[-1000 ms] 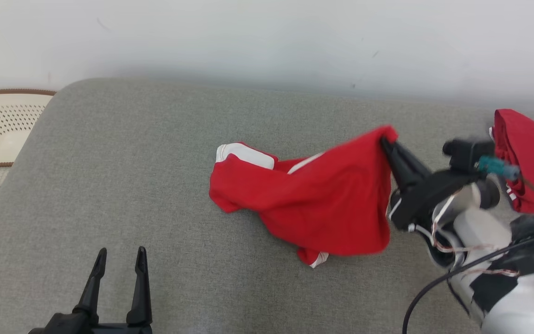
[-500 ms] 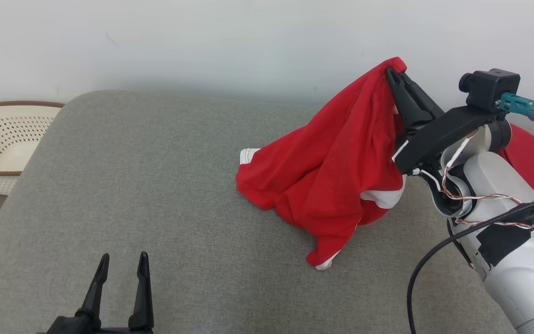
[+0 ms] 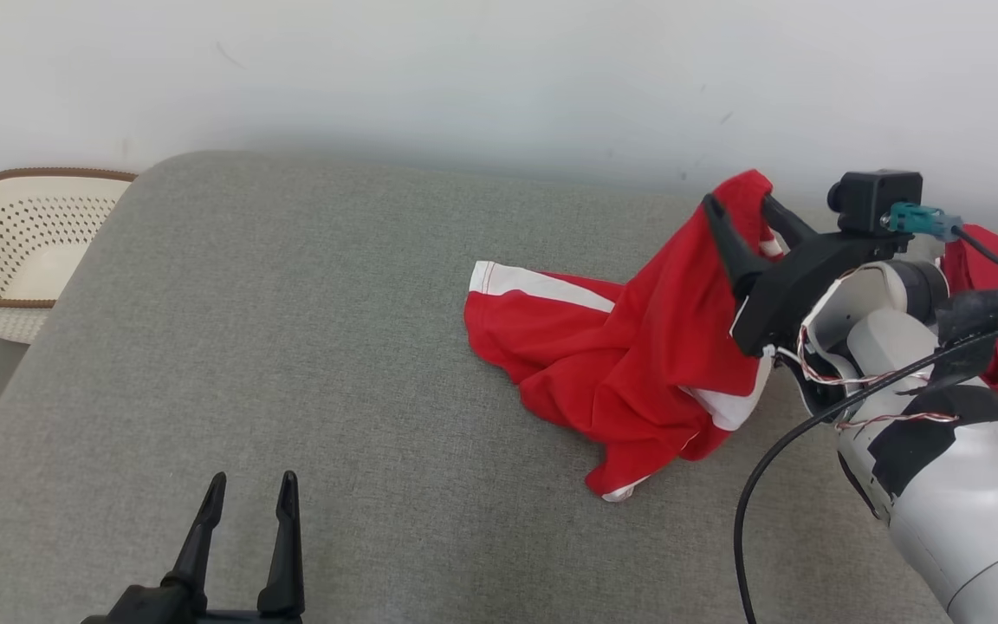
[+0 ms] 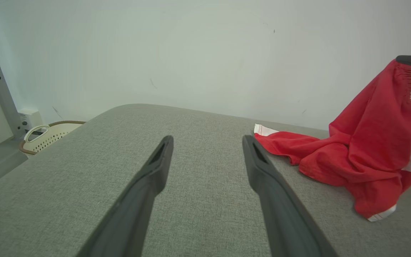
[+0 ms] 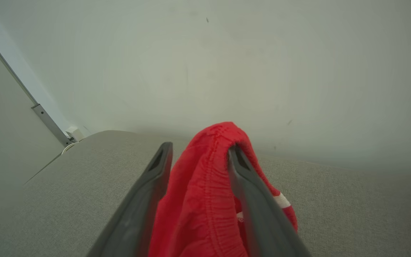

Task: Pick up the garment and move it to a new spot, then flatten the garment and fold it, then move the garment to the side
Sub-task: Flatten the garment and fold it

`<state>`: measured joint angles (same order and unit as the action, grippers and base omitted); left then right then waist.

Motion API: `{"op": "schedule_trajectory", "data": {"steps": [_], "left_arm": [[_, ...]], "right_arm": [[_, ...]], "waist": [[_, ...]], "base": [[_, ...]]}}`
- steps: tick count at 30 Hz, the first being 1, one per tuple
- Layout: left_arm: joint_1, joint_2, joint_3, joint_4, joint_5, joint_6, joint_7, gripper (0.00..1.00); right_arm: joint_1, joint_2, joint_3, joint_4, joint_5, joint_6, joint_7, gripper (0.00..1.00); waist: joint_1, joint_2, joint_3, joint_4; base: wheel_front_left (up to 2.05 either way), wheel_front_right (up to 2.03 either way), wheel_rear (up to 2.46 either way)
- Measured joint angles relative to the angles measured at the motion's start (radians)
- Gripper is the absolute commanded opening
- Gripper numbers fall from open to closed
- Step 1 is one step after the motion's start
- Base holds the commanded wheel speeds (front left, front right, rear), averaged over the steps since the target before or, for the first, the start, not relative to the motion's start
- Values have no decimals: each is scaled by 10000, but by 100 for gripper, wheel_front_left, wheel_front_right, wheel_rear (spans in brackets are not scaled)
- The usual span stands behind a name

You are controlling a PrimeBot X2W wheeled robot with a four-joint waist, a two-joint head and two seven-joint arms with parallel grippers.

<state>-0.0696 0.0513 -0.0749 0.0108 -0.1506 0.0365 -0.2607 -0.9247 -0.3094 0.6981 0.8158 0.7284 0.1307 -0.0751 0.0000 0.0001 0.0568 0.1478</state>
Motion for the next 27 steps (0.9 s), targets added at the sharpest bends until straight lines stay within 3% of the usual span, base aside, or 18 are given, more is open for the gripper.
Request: {"op": "schedule_trajectory", "data": {"steps": [6, 18, 27], "left_arm": [[1, -2, 21, 50, -6, -6, 0, 100], [11, -4, 58, 40, -27, -6, 0, 100], [7, -6, 44, 40, -36, 4, 0, 100]], "right_arm": [[124, -86, 328, 485, 88, 0, 44, 100], [837, -564, 970, 773, 472, 0, 1202, 100], [925, -679, 725, 1026, 186, -2, 506, 100]], "waist": [[0, -1, -18, -184], [0, 0, 66, -815], [0, 0, 77, -1165]], "base": [[0, 0, 0], [0, 0, 0], [0, 0, 0]]}}
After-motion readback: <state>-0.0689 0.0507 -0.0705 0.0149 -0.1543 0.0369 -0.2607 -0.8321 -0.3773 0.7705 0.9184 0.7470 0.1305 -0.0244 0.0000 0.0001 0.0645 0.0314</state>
